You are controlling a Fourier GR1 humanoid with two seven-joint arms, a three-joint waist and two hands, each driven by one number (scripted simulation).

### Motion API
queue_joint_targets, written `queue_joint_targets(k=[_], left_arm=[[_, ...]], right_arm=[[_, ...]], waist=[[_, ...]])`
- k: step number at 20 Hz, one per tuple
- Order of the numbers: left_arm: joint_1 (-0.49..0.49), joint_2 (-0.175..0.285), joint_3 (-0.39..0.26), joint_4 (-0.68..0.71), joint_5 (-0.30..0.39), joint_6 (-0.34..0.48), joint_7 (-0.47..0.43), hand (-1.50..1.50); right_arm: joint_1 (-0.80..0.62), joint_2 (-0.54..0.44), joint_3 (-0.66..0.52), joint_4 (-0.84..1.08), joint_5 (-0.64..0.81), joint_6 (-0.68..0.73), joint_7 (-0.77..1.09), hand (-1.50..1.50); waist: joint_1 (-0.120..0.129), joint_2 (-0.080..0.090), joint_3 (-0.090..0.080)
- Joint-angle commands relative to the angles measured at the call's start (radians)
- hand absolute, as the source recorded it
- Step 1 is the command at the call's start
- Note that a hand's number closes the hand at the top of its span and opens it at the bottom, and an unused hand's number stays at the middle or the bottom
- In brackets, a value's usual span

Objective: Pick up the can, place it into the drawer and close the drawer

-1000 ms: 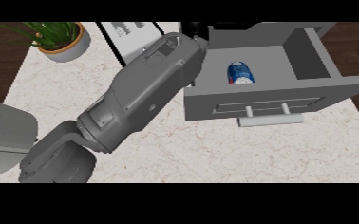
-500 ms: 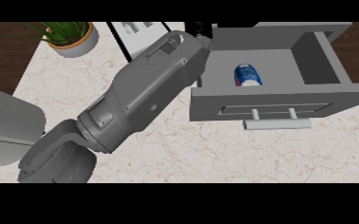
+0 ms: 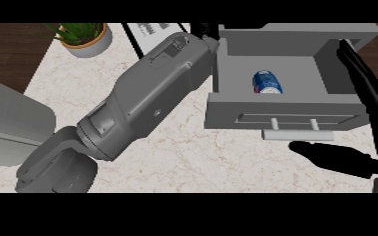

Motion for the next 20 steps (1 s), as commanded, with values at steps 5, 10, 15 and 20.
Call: queue_joint_targets(k=[5, 10, 15, 20], left_arm=[[0.008, 0.075, -0.01, -0.092, -0.044, 0.036, 0.109, -1.5], [0.024, 0.117, 0.004, -0.086, -0.063, 0.009, 0.113, -1.5], [0.098, 0.147, -0.003, -0.199, -0.095, 0.051, 0.141, -1.5], [0.141, 0.226, 0.001, -0.271, -0.116, 0.021, 0.184, -1.5]], right_arm=[[-0.161, -0.047, 0.123, 0.31, 0.239, -0.11, -0.077, -1.5], [-0.288, -0.08, 0.173, 0.568, 0.377, -0.19, -0.126, -1.5], [-0.366, -0.039, 0.175, 0.8, 0.468, -0.331, -0.12, -1.5], [-0.497, -0.052, 0.107, 1.061, 0.496, -0.44, -0.143, -1.5]], waist=[[0.02, -0.011, 0.0], [0.022, -0.002, 0.0], [0.022, -0.006, 0.0], [0.033, -0.001, 0.001]])
